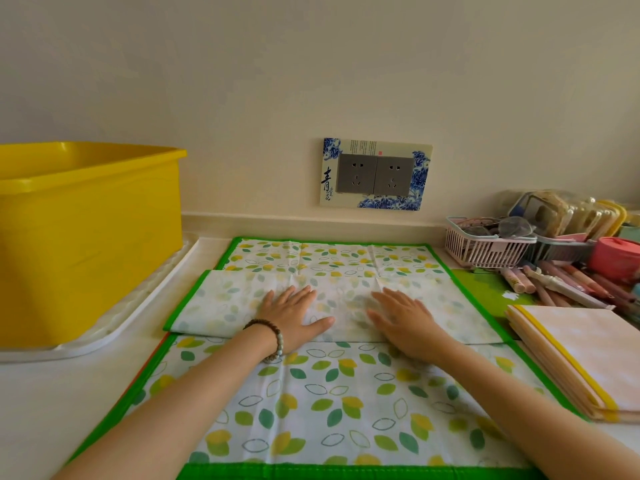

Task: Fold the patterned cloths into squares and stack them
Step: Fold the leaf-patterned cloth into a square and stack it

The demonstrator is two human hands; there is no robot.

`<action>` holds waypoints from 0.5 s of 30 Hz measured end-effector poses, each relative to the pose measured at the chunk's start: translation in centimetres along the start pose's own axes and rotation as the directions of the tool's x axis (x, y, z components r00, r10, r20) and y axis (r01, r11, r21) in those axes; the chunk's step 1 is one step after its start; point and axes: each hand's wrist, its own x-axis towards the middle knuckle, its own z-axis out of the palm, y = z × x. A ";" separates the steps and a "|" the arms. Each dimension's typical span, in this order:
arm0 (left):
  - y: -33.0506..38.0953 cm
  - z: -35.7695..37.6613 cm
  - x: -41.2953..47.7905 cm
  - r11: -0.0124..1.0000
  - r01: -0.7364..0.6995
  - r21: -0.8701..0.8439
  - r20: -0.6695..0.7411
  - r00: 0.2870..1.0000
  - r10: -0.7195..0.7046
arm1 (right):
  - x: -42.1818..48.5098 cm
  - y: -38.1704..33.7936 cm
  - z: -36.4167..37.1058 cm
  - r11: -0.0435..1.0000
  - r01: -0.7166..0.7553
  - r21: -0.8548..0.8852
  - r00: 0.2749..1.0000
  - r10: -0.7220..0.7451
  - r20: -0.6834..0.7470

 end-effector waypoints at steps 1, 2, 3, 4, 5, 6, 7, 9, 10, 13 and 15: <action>0.0 0.0 0.0 1.000 0.001 -0.001 0.001 1.000 -0.001 | 0.0 -1.0 0.3 1.000 0.028 0.004 1.000 -0.028 0.013; 0.0 0.0 0.1 1.000 0.002 -0.001 0.001 1.000 -0.002 | 0.1 -1.8 0.7 0.999 0.041 -0.001 0.999 -0.041 0.024; 0.0 0.0 0.1 1.000 0.003 -0.002 -0.001 1.000 -0.003 | 0.2 -2.3 1.0 0.999 0.046 -0.017 0.998 -0.045 0.033; 0.0 0.1 0.1 1.000 0.004 -0.005 -0.004 1.000 -0.004 | 0.2 -2.5 1.3 0.998 0.046 -0.042 0.998 -0.044 0.042; 0.0 0.1 0.1 1.000 0.005 -0.010 -0.008 1.000 -0.005 | 0.1 -2.6 1.6 0.997 0.044 -0.061 0.998 -0.041 0.051; 0.0 0.1 0.1 1.000 0.005 -0.014 -0.013 1.000 -0.005 | 0.1 -2.5 1.7 0.997 0.041 -0.071 0.998 -0.036 0.059; 0.0 0.1 0.2 1.000 0.005 -0.016 -0.018 1.000 -0.005 | 0.0 -2.4 1.7 0.996 0.039 -0.078 0.997 -0.034 0.065; 0.0 0.2 0.3 1.000 0.005 -0.022 -0.024 1.000 -0.005 | -0.1 -2.3 1.7 0.995 0.039 -0.089 0.997 -0.033 0.071; -0.1 0.1 0.3 1.000 0.003 -0.024 -0.026 1.000 -0.004 | 0.0 -2.3 1.6 0.995 0.038 -0.092 0.997 -0.032 0.073; -0.7 0.0 0.4 1.000 -0.001 -0.030 -0.028 1.000 0.000 | -0.1 -2.4 1.6 0.994 0.042 -0.096 0.996 -0.034 0.082; -1.9 -0.1 0.3 0.999 0.025 -0.024 -0.023 0.999 -0.025 | 0.0 -2.3 1.6 0.995 0.044 -0.092 0.995 -0.036 0.089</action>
